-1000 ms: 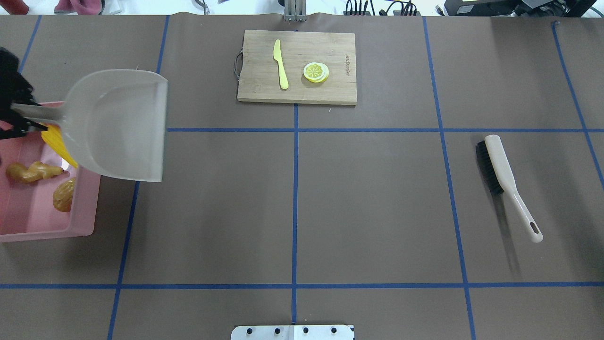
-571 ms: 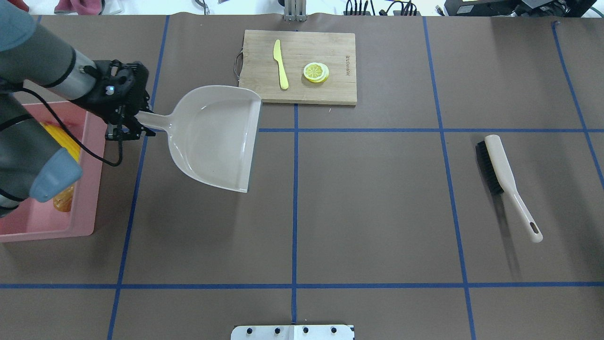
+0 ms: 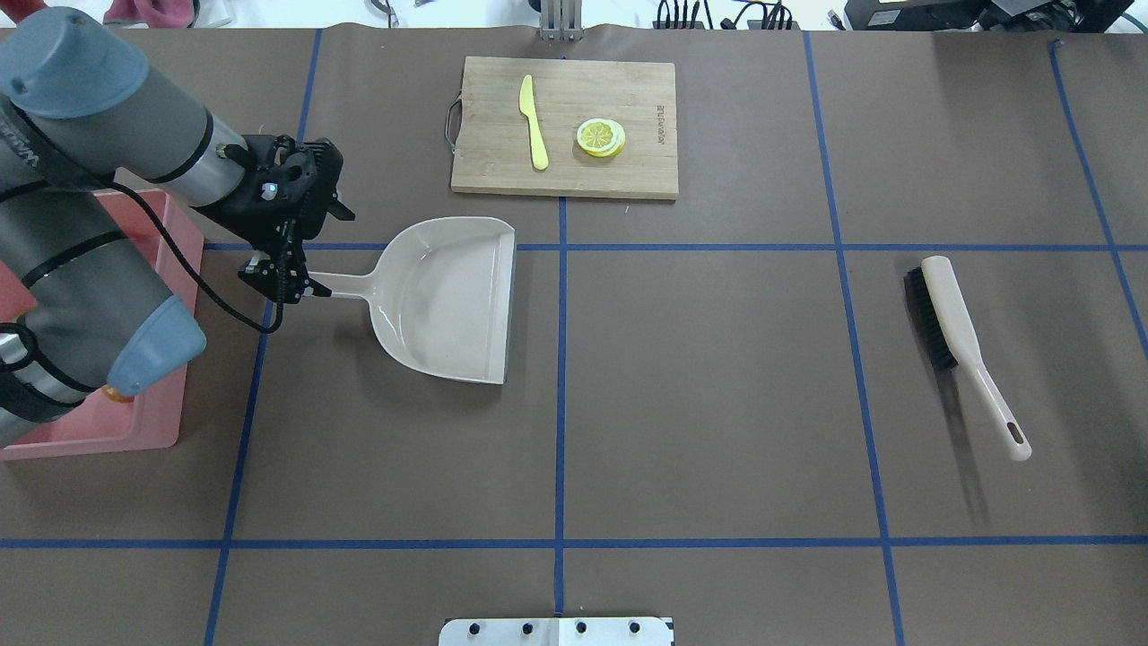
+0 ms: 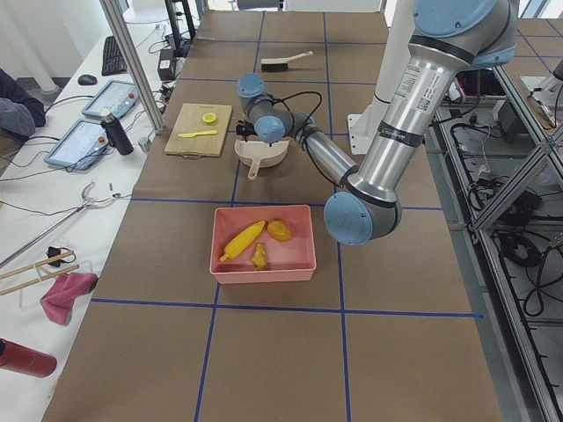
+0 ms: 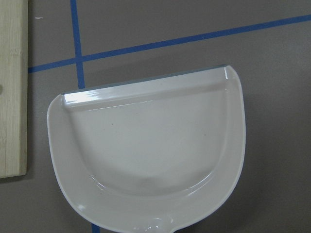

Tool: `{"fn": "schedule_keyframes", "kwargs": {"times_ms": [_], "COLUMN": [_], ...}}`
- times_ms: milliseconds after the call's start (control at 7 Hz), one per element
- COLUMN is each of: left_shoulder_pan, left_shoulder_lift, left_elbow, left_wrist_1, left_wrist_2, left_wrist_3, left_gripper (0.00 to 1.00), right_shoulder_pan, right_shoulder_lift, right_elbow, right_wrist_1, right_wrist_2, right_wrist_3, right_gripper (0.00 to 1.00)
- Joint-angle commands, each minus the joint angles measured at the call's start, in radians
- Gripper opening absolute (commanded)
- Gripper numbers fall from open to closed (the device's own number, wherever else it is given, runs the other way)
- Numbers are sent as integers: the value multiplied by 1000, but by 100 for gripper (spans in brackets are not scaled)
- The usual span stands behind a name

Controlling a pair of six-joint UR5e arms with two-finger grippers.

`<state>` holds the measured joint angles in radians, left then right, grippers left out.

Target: Sweep and dump trash into bin

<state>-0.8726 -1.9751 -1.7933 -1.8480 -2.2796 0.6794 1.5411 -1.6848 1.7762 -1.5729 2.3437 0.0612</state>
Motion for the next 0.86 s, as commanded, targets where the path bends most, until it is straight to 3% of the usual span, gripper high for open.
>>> {"fn": "schedule_keyframes", "kwargs": {"times_ms": [0,143,571,714], "left_shoulder_pan": [-116,-193,-492,-552], "left_shoulder_lift": [160,239,532,582], "left_elbow": [-69,-70,-69,-34], "left_wrist_1": [13,48,81,90], "left_wrist_2": [-5,-12,-9,-1], "left_wrist_3": [-62,-307,-339,-345], "left_gripper": [99,99,99,99], "right_shoulder_pan": [1,1,1,1], "right_shoulder_lift": [-1,-1,-3,-4], "right_elbow": [-1,0,-3,-1], "right_wrist_1": [1,1,1,1], "right_wrist_2": [-1,-3,-6,-6], "right_wrist_3": [-1,-3,5,5], "right_gripper": [100,100,100,100]}}
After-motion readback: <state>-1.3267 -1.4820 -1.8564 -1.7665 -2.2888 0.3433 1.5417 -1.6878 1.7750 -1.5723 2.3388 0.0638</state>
